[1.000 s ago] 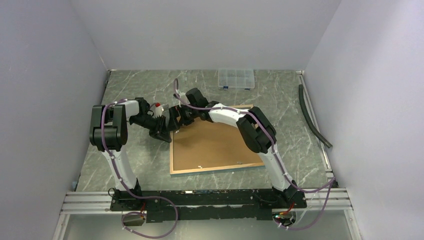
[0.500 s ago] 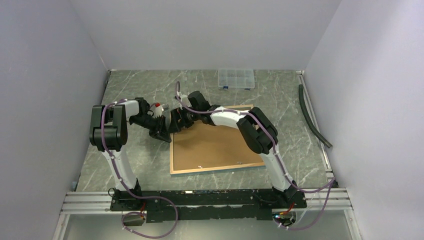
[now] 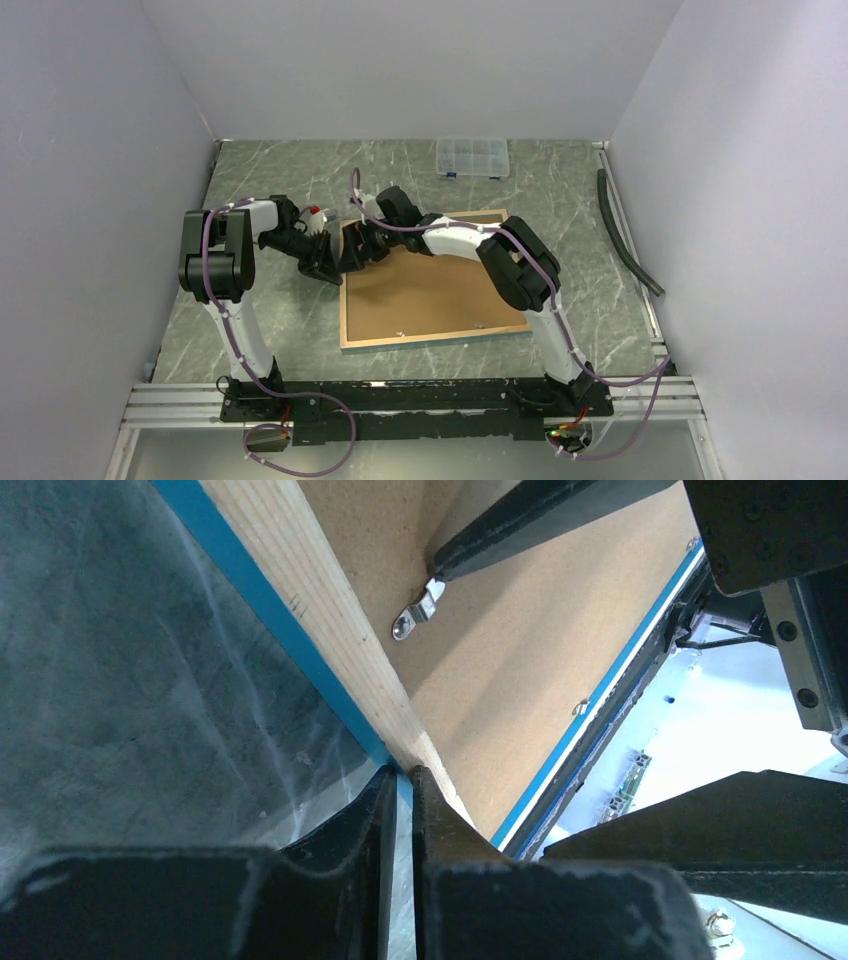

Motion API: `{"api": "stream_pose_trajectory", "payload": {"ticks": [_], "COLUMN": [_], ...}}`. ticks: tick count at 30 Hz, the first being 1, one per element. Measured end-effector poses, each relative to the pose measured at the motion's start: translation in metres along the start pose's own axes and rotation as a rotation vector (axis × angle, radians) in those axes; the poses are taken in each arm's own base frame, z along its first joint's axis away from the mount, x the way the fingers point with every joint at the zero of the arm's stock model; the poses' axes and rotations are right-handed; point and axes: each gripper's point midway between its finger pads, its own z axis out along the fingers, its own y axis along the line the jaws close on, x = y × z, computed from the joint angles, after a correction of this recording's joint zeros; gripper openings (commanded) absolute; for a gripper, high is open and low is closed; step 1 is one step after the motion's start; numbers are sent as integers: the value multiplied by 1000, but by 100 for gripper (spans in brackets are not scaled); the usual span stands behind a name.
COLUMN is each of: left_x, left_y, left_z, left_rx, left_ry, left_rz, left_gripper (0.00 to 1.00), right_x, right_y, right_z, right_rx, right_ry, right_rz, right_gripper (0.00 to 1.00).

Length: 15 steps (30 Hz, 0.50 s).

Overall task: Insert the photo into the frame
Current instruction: Install the photo frame at the center of the board.

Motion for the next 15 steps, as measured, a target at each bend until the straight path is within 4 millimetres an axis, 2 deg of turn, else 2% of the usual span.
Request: {"api": "stream_pose_trajectory", "payload": {"ticks": [15], "left_x": [0], "left_y": [0], "left_z": [0], "left_rx": [0], "left_ry": [0], "left_rz": [-7], "left_gripper": [7], "right_x": [10], "right_y": [8], "right_z": [-1], "right_rx": [-9], "right_ry": [23], "right_rz": [15], "right_gripper": [89]}}
